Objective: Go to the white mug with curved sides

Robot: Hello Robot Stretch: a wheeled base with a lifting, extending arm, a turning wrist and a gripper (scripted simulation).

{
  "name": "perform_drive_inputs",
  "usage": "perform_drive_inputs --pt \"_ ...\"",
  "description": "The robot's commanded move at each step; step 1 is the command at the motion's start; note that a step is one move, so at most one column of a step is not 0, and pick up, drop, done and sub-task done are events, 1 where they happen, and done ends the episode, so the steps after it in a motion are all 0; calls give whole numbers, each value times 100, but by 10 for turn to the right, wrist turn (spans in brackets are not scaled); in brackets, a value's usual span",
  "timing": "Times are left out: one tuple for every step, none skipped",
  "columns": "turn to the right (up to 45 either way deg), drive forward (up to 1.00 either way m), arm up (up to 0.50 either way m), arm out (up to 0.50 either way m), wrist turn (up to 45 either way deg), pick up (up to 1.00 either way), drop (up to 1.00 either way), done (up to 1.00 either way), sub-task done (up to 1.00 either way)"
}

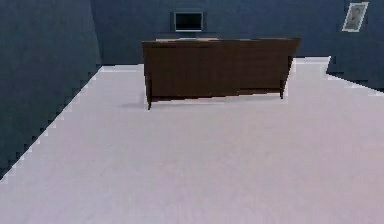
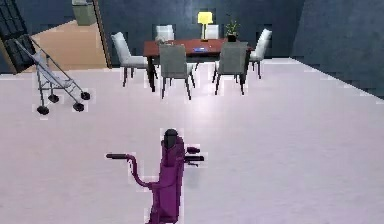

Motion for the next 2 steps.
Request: perform_drive_inputs --pt "0 75 0 0 0 0 0 0 0" --pt "450 0 0 0 0 0 0 0 0"
